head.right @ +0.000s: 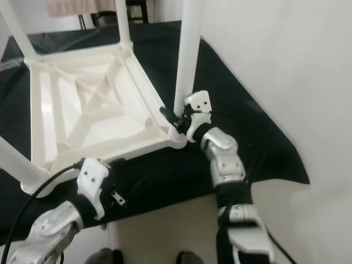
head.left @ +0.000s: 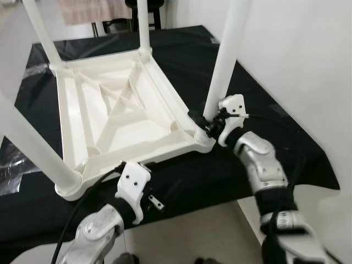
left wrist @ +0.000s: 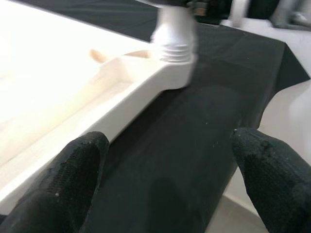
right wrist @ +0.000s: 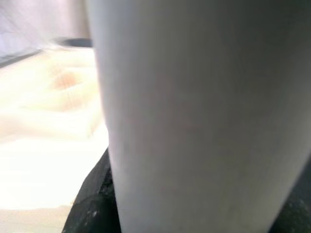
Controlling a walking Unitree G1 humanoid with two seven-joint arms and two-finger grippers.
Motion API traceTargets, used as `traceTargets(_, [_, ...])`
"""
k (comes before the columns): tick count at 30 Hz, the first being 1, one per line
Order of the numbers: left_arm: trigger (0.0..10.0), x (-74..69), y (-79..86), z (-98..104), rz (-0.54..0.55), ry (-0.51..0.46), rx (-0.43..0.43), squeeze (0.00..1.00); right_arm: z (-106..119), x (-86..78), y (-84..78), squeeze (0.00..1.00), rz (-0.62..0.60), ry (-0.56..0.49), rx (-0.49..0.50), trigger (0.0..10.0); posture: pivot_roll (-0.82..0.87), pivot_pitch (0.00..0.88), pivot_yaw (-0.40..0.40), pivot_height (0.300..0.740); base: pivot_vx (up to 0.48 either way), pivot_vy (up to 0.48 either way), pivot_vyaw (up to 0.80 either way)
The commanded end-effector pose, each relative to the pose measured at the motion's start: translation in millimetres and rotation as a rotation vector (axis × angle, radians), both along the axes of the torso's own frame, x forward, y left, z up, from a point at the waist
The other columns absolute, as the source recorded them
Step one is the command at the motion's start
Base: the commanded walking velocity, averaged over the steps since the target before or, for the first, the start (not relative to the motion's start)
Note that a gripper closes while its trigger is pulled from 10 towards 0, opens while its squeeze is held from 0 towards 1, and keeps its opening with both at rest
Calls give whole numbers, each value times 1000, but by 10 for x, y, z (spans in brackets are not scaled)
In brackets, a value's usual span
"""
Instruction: Building children table
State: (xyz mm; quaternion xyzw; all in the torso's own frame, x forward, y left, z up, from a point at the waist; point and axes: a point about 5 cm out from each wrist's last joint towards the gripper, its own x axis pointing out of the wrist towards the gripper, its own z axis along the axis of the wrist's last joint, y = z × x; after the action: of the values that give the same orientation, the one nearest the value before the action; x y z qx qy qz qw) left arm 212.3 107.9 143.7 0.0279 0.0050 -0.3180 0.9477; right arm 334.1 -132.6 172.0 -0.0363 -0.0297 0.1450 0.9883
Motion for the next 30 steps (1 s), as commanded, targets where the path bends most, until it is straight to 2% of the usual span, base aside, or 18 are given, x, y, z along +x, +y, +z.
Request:
traceTargets(1, [10000,-5,28,-51,23,15,13,0,-273,-130,-65,0,-103,131,-78,0,5,183,-50,740,0,0,0])
traceTargets(2, [10000,-7,47,-88,40,28,6,0,-322,-346,94,0,-100,144,-31,0,5,183,-50,740,0,0,0])
traceTargets(3, [10000,-14,50,-155,64,59,-15,0,-363,-445,197,0,-59,148,-12,0,-6,166,-45,740,0,0,0])
traceTargets(6, [10000,-25,44,-222,81,82,-29,0,-414,-494,239,0,-38,151,-7,0,-1,162,-47,740,0,0,0])
traceTargets(7, [10000,-49,61,-292,90,102,-15,0,-429,-411,236,0,-9,138,-39,2824,-25,97,-51,740,0,0,0])
traceTargets(9, [10000,-49,61,-292,90,102,-15,0,-429,-411,236,0,-9,138,-39,2824,-25,97,-51,740,0,0,0])
traceTargets(10, [10000,-30,76,-290,99,103,-10,0,-370,-286,231,0,7,116,-40,10000,-44,85,-55,740,0,0,0])
traceTargets(12, [10000,-30,76,-290,99,103,-10,0,-370,-286,231,0,7,116,-40,10000,-44,85,-55,740,0,0,0])
traceTargets(13, [10000,-13,59,-347,87,100,5,0,-297,-139,273,1000,135,82,3,10000,-46,66,-55,740,0,0,0])
traceTargets(14, [10000,41,14,-409,84,98,24,0,-229,-2,248,1000,241,59,6,10000,-39,2,-50,740,0,0,0])
traceTargets(16, [10000,112,-62,-445,73,92,33,0,-119,137,165,1000,376,61,53,10000,-42,11,-53,740,0,0,0])
traceTargets(18, [10000,129,-86,-426,67,89,26,0,-49,138,143,1000,403,75,80,10000,-42,11,-53,740,0,0,0])
traceTargets(19, [10000,93,-136,-463,39,103,36,0,97,153,78,714,480,43,57,10000,-51,31,-49,740,0,0,0])
traceTargets(21, [10000,67,-154,-504,29,113,47,0,139,157,51,714,519,30,34,10000,-51,31,-49,740,0,0,0])
traceTargets(22, [10000,36,-173,-519,24,118,46,0,149,153,27,0,575,40,15,10000,-42,18,-52,740,0,0,0])
traceTargets(25, [10000,0,-188,-519,22,120,39,0,180,144,-13,0,690,46,-13,10000,-31,22,-52,740,0,0,0])
traceTargets(26, [10000,7,-155,-516,46,132,22,0,186,155,-48,0,772,65,-9,10000,-10,36,-52,740,0,0,0])
traceTargets(30, [10000,-4,-131,-507,63,120,22,0,183,224,-61,0,845,77,-14,10000,16,60,-45,740,0,0,0])
